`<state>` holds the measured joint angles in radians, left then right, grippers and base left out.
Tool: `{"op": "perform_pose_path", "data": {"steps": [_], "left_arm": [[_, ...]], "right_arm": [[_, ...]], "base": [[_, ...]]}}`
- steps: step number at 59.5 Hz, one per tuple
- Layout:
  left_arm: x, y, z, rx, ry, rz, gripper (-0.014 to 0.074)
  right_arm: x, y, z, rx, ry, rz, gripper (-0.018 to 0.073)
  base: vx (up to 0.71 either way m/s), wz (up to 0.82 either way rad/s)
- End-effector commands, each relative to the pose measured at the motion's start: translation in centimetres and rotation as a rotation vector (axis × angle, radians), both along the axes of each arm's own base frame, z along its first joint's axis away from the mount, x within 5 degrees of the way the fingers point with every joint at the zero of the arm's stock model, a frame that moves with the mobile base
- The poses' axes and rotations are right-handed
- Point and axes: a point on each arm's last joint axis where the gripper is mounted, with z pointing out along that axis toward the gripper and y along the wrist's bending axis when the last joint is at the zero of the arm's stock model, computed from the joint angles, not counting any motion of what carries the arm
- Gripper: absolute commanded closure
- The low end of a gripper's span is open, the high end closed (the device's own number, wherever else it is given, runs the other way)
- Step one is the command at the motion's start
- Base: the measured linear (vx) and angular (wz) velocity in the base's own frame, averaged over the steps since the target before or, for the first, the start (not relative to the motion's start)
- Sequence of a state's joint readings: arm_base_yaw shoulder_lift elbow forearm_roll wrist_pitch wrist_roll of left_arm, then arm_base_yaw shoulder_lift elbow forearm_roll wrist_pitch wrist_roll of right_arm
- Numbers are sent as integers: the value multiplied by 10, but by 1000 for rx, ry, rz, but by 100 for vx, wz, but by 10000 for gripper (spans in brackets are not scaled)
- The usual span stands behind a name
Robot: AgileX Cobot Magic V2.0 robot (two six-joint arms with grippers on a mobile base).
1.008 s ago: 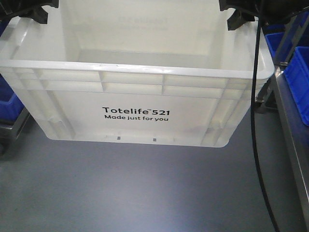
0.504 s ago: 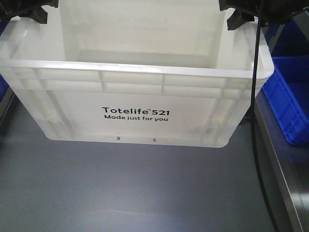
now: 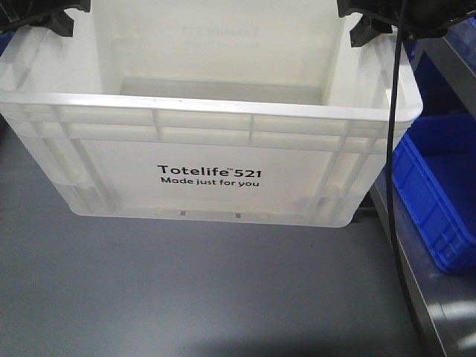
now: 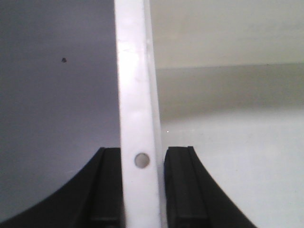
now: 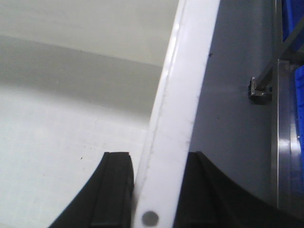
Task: Place moving items into box and shelve
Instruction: 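Carry the held tote toward the rack of blue bins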
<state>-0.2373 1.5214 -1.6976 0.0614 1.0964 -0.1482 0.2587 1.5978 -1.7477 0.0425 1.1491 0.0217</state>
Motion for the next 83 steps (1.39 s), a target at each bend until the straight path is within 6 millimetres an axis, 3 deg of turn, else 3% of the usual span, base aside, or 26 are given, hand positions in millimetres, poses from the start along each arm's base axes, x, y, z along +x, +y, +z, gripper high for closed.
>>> {"op": "perform_pose_path", "data": {"steps": [1, 83], "left_arm": [[-11, -3, 40, -79, -228, -28, 610], [-11, -3, 40, -80, -228, -28, 610]], "right_arm": [[-14, 4, 41, 93, -202, 44, 572], [-14, 4, 41, 93, -202, 44, 572]], "base": [[47, -15], [49, 4]]}}
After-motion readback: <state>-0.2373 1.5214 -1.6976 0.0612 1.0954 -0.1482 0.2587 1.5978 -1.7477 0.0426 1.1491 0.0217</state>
